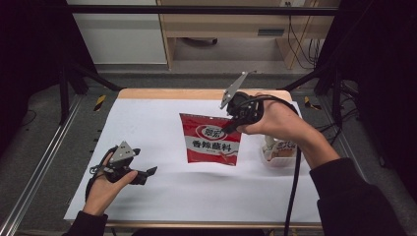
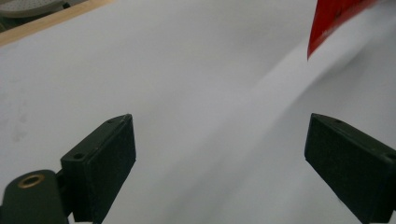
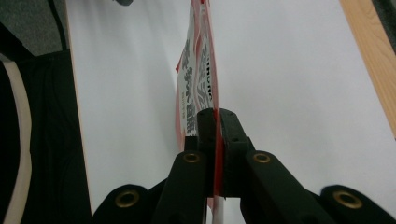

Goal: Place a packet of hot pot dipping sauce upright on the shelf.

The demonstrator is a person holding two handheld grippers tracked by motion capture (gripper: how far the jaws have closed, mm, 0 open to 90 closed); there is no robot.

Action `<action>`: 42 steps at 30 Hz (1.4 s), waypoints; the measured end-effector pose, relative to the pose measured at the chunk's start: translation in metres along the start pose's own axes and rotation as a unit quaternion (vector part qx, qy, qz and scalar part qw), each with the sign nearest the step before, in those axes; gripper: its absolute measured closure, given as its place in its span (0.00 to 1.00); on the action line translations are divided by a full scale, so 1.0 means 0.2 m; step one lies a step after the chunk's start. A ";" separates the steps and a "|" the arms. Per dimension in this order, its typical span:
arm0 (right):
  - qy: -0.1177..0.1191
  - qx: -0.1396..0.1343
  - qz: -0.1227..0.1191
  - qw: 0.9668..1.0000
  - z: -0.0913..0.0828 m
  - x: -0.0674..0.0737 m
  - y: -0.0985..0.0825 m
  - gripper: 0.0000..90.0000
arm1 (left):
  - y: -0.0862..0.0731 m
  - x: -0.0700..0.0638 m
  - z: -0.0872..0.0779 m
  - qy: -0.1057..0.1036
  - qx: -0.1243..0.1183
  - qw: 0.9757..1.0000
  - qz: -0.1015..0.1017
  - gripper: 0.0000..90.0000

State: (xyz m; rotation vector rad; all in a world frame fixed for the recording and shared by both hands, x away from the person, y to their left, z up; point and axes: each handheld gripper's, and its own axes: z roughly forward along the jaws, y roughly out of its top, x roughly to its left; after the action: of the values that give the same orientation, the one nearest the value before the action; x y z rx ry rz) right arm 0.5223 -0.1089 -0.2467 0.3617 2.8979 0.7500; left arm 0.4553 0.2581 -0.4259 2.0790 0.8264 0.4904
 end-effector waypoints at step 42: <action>-0.093 -0.066 0.092 0.989 -0.38 -0.34 -0.31 1.00 | -0.12 0.00 0.01 0.032 0.004 0.999 -0.028 0.09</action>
State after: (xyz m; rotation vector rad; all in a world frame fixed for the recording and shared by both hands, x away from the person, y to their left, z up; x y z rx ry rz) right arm 0.5626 -0.2137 -0.2069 0.6540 2.6509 0.8788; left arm 0.4467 0.2683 -0.4468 2.0504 0.9228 0.5262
